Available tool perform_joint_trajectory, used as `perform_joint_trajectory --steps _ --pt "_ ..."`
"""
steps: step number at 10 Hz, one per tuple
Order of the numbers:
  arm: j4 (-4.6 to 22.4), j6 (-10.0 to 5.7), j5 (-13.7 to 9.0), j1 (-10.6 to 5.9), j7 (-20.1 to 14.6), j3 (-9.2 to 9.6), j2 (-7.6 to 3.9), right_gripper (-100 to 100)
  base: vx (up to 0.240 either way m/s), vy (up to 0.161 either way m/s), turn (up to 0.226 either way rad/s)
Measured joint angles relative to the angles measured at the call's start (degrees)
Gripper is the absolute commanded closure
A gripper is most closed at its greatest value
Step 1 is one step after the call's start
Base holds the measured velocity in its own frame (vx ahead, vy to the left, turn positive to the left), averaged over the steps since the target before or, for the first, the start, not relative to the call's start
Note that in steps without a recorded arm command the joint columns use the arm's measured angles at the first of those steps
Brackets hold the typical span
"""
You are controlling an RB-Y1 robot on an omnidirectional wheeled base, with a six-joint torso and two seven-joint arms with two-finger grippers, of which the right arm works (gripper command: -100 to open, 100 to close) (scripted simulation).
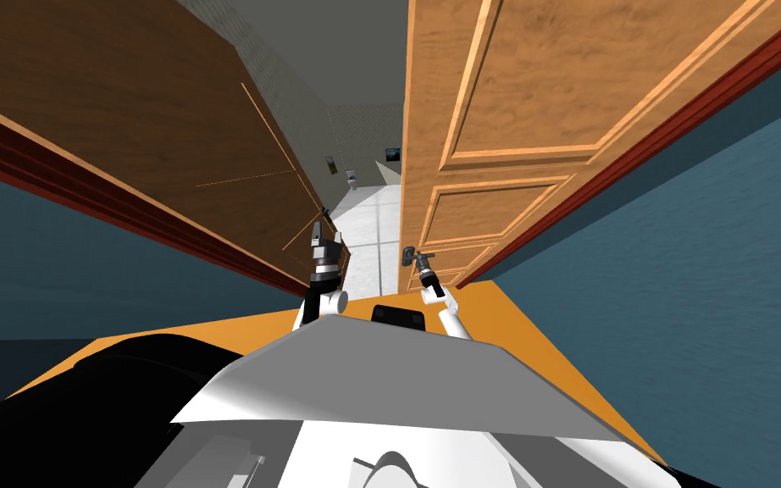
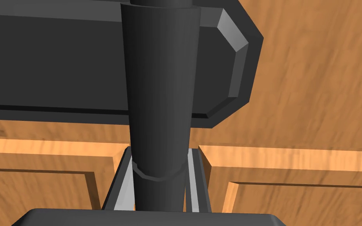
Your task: Push the door open
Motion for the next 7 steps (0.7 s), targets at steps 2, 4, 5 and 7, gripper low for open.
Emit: perform_joint_trajectory --steps 2,4,5,7 --pt "0.0 0.02 0.0 -0.01 0.0 0.02 0.01 100 0.0 0.0 0.0" --pt "0.2 0.14 0.0 0.21 0.1 -0.14 -0.07 100 0.116 0.066 -0.042" --pt "1.0 0.21 0.0 0.06 0.1 -0.45 -0.04 100 0.134 0.089 -0.033" --pt "0.9 0.6 -0.1 0.03 0.2 -1.18 -0.19 100 0.144 0.081 -0.046"
